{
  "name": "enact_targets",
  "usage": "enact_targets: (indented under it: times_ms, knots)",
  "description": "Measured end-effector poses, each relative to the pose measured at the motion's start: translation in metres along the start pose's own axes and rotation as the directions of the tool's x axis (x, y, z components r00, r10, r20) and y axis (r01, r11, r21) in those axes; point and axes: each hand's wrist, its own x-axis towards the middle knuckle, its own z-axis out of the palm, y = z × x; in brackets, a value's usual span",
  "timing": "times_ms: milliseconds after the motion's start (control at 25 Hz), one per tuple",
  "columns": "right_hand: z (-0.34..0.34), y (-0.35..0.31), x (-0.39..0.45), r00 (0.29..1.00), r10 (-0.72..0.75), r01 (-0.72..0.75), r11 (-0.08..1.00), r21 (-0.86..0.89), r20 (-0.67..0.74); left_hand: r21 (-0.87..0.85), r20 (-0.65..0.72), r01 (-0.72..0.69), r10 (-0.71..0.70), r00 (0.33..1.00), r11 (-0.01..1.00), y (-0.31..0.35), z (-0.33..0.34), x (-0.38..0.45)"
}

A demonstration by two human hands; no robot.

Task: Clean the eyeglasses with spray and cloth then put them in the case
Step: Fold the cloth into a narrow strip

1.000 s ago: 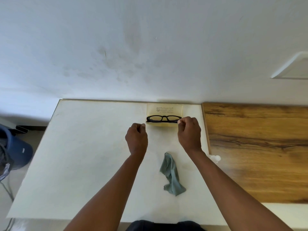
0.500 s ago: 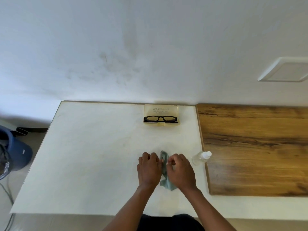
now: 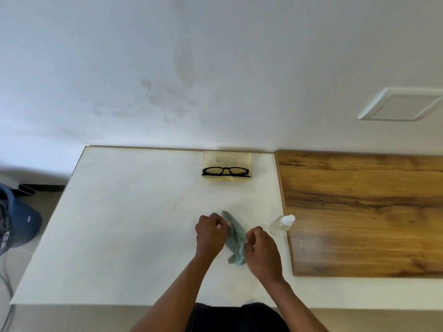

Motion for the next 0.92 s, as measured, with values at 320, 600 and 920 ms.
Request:
enact_targets:
  times_ms: [320, 600, 920]
  knots:
    - [-0.006, -0.029, 0.014, 0.994, -0.108, 0.104, 0.988, 0.118, 0.029, -0.585, 0.223, 0.208, -0.092, 0.971, 0.784, 0.020, -0.039, 0.001]
    - [-0.021, -0.058, 0.033, 0.956, -0.282, 0.276, 0.959, 0.069, 0.087, -0.468, 0.293, 0.113, 0.033, 0.955, 0.877, 0.035, -0.052, -0.010]
    - [-0.046, -0.062, 0.051, 0.950, -0.239, 0.207, 0.964, 0.168, 0.203, -0.247, 0.378, 0.007, 0.089, 0.922, 0.969, 0.020, -0.057, -0.007]
